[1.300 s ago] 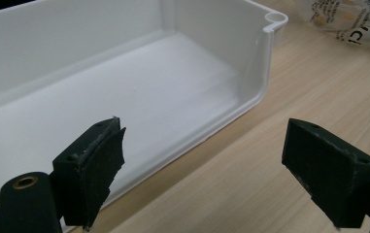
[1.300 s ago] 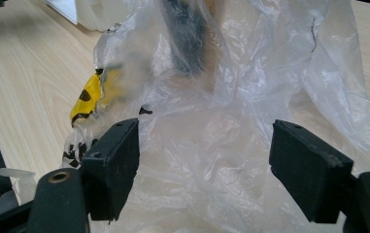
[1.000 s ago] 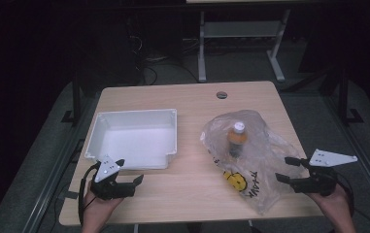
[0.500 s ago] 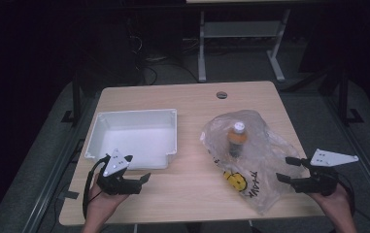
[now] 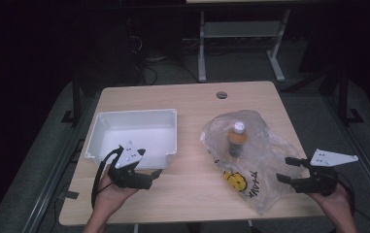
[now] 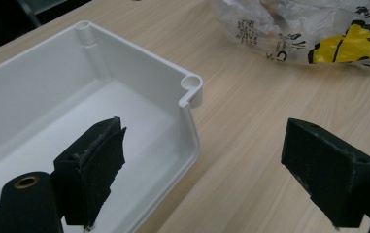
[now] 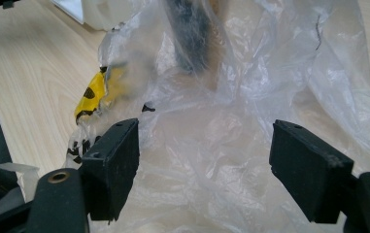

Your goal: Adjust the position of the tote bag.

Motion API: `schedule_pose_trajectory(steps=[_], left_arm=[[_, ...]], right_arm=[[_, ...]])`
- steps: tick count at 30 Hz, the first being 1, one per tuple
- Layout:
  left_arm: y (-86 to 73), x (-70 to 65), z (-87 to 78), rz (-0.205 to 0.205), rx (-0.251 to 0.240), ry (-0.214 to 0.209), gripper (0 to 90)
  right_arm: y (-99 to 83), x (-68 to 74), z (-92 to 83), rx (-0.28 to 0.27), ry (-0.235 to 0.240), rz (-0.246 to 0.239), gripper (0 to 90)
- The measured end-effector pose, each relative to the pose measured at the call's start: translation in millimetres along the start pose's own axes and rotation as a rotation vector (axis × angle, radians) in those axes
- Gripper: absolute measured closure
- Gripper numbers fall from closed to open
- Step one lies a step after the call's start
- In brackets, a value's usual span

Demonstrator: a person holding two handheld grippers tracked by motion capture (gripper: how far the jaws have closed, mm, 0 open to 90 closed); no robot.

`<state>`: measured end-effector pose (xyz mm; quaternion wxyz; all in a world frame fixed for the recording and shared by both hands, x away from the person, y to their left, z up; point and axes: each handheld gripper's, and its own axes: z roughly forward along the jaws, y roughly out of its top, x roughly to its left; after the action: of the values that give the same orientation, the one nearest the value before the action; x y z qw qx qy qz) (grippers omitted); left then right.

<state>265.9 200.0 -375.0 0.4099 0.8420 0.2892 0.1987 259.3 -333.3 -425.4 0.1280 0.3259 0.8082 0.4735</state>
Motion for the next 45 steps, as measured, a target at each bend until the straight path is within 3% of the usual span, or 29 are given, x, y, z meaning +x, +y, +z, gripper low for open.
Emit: schedule_pose_trajectory(steps=[11,24,32,45], left_arm=[[20.2,-7.1,10.7,0.042,0.012,-0.039,15.3],[46.1,-18.4,28.8,0.084,0.025,-0.118,15.8],[59.7,-25.6,36.7,0.112,0.024,-0.152,20.3],[95.0,-41.4,59.7,0.166,0.038,-0.222,24.5]], right_arm=[[-0.7,-1.3,0.7,0.006,0.0,-0.002,25.7],[-1.3,-3.8,-1.7,-0.005,-0.004,0.004,24.4],[-0.8,-3.4,-2.5,-0.007,-0.002,0.013,22.6],[1.5,-1.7,-3.0,-0.018,0.0,0.006,22.1]])
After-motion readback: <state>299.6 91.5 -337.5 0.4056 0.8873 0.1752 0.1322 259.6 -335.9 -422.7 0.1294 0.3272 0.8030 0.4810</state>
